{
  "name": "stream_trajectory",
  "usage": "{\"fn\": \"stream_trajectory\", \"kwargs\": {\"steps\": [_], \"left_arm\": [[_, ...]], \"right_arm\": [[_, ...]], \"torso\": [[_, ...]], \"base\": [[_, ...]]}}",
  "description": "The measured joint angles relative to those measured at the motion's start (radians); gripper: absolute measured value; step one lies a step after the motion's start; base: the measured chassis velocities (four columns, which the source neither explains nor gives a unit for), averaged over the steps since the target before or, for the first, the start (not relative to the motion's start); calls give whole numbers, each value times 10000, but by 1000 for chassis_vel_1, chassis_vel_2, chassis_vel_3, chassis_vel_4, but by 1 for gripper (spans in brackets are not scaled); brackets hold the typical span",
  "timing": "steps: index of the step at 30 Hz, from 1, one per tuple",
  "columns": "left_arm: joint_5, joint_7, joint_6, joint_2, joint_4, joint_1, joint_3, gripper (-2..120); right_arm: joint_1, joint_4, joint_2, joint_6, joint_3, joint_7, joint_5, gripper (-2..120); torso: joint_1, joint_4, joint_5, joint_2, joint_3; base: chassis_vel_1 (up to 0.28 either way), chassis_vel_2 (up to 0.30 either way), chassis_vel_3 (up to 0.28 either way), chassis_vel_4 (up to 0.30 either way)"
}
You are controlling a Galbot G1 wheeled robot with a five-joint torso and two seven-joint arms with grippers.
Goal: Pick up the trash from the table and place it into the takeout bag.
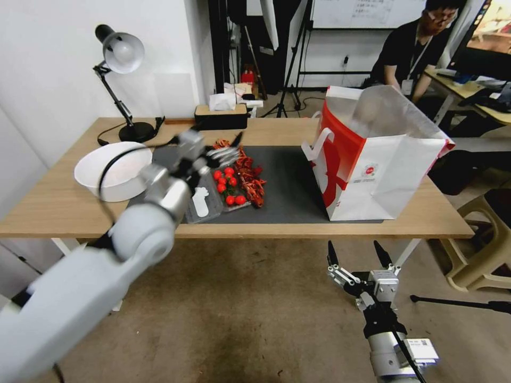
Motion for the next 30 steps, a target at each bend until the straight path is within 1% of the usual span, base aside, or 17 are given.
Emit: {"fn": "stream_trajectory", "kwargs": {"steps": [1, 2, 3, 5, 6, 7, 8, 9, 11, 12, 13, 17, 19, 25, 27, 28, 30], "left_arm": [[250, -60, -218, -139, -28, 550, -206, 100], [250, -60, -218, -139, -28, 550, -206, 100], [549, -59, -459, -275, -154, 1361, -615, 100], [1014, 29, -914, -552, -358, 2980, -1372, 100], [1014, 29, -914, -552, -358, 2980, -1372, 100], [1225, 72, -1179, -706, -474, 3778, -1697, 100], [1436, 102, -1437, -825, -536, 4368, -1915, 100], [1436, 102, -1437, -825, -536, 4368, -1915, 100], [1996, 162, -2081, -1060, -523, 5649, -2396, 100], [1996, 162, -2081, -1060, -523, 5649, -2396, 100], [2250, 175, -2396, -1173, -447, 6304, -2621, 100], [2444, 216, -2619, -1252, -373, 6710, -2759, 100], [2616, 291, -2821, -1337, -276, 7129, -2907, 100], [2772, 350, -3123, -1417, -96, 7551, -3054, 100], [2895, 395, -3380, -1466, 131, 7742, -3183, 100], [2895, 395, -3380, -1466, 131, 7742, -3183, 100], [2937, 408, -3604, -1556, 445, 7769, -3320, 100]], "right_arm": [[-199, 139, 209, 99, 149, -47, -127, 100], [-199, 139, 209, 99, 149, -47, -127, 100], [-323, 300, 333, 126, 245, -96, -178, 100], [-356, 452, 344, 113, 300, -155, -200, 100], [-356, 452, 344, 113, 300, -155, -200, 100], [-362, 504, 316, 92, 324, -174, -199, 100], [-375, 537, 274, 76, 354, -189, -192, 100], [-375, 537, 274, 76, 354, -189, -192, 100], [-417, 584, 181, 63, 469, -260, -102, 100], [-417, 584, 181, 63, 469, -260, -102, 100], [-429, 592, 125, 68, 535, -368, 35, 100], [-429, 586, 76, 89, 587, -504, 196, 100], [-415, 539, 13, 127, 635, -727, 544, 100], [-369, 467, -76, 157, 676, -1106, 1120, 100], [-282, 339, -134, 178, 724, -1369, 1514, 100], [-282, 339, -134, 178, 724, -1369, 1514, 100], [-139, 1, -180, 275, 792, -1683, 1863, 100]], "torso": [[0, -6, -1, 0, 0], [0, -6, -1, 0, 0], [2, -27, -9, 0, 1], [3, -6, 2, -1, 1], [3, -6, 2, -1, 1], [1, 0, -5, 0, 1], [0, 1, -2, 1, 0], [0, 1, -2, 1, 0], [1, -8, -4, 1, 0], [1, -8, -4, 1, 0], [1, -6, 2, 0, 1], [1, -5, 2, 0, 1], [1, -7, -2, 0, 1], [1, -6, -1, 1, 2], [0, -6, 1, 1, 2], [0, -6, 1, 1, 2], [1, -7, -4, 0, 2]], "base": [[0, 0, 0, 0], [0, 0, 0, 0], [0, 0, 0, 0], [0, 0, 0, 0], [0, 0, 0, 0], [0, 0, 0, 0], [0, 0, 0, 0], [0, 0, 0, 0], [0, 0, 0, 0], [0, 0, 0, 0], [0, 0, 0, 0], [0, 0, 0, 0], [0, 0, 0, 0], [0, 0, 0, 0], [0, 0, 0, 0], [0, 0, 0, 0], [0, 0, 0, 0]]}}
